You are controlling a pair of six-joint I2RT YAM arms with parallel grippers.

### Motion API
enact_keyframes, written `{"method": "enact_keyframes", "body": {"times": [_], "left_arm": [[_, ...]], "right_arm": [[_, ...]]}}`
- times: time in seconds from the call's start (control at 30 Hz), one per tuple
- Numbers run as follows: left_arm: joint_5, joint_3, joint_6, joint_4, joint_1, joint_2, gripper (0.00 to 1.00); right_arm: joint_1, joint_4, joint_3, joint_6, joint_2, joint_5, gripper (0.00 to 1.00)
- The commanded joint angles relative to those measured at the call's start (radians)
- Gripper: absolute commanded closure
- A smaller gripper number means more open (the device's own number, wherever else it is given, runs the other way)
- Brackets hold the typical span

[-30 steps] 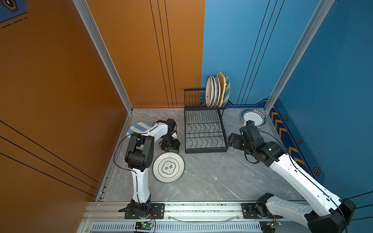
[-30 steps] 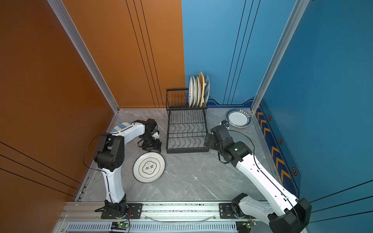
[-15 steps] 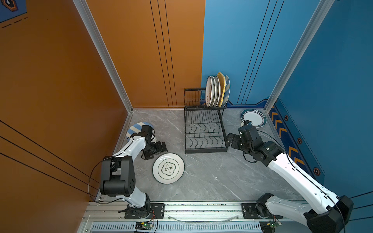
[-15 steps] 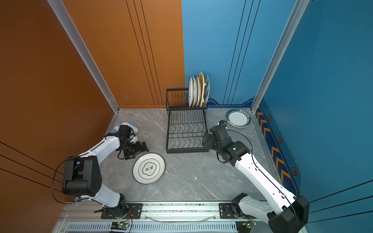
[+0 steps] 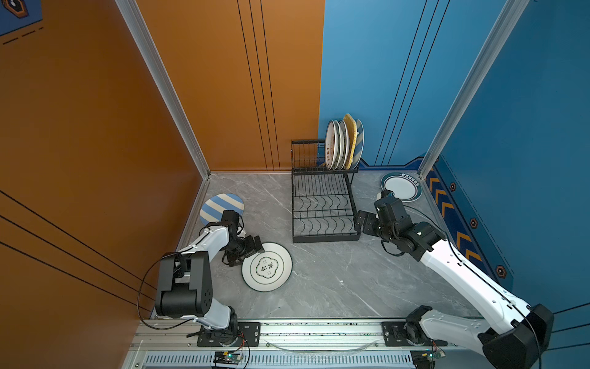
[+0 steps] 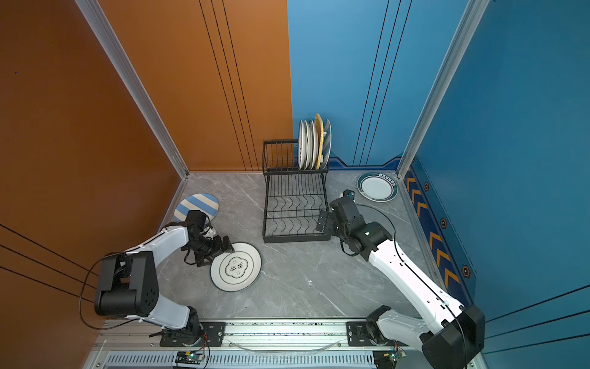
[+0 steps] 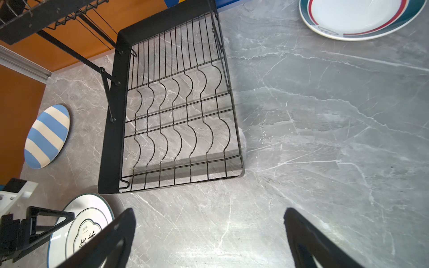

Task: Load plates into a dish rack
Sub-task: Move the plate at the center of the table.

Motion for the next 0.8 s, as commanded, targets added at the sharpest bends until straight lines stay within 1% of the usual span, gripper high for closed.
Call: {"method": "enact_keyframes", "body": {"times": [0.0,0.1,0.23,0.37,0.43,0.53,0.67,0.77], "left_arm": [[0.1,-0.012,0.026,0.001,-0.043,-0.024,0.0],[0.144,-0.01,0.03,0.002,-0.105,-0.023,0.01],[0.193,-0.003,0.033,0.0,-0.21,-0.004,0.03],[0.207,0.006,0.031,0.003,-0.304,0.024,0.04],[0.218,0.013,0.035,0.003,-0.331,0.038,0.05],[0.218,-0.01,0.039,0.018,-0.327,0.018,0.05],[0.218,-0.102,0.029,0.094,-0.293,-0.047,0.07],[0.186,-0.107,0.018,0.105,-0.309,-0.077,0.11]], "right_arm": [[-0.008,0.01,-0.013,-0.02,0.008,-0.016,0.0],[-0.011,0.01,-0.017,-0.019,0.008,-0.021,0.0],[-0.013,0.01,-0.017,-0.02,0.011,-0.028,0.0],[-0.013,0.01,-0.017,-0.02,0.012,-0.029,0.0],[-0.013,0.01,-0.016,-0.023,0.013,-0.031,0.0],[-0.014,0.01,-0.015,-0.025,0.011,-0.035,0.0],[-0.019,0.01,-0.019,-0.026,0.006,-0.049,0.0],[-0.026,0.01,-0.021,-0.03,0.002,-0.064,0.0]]}}
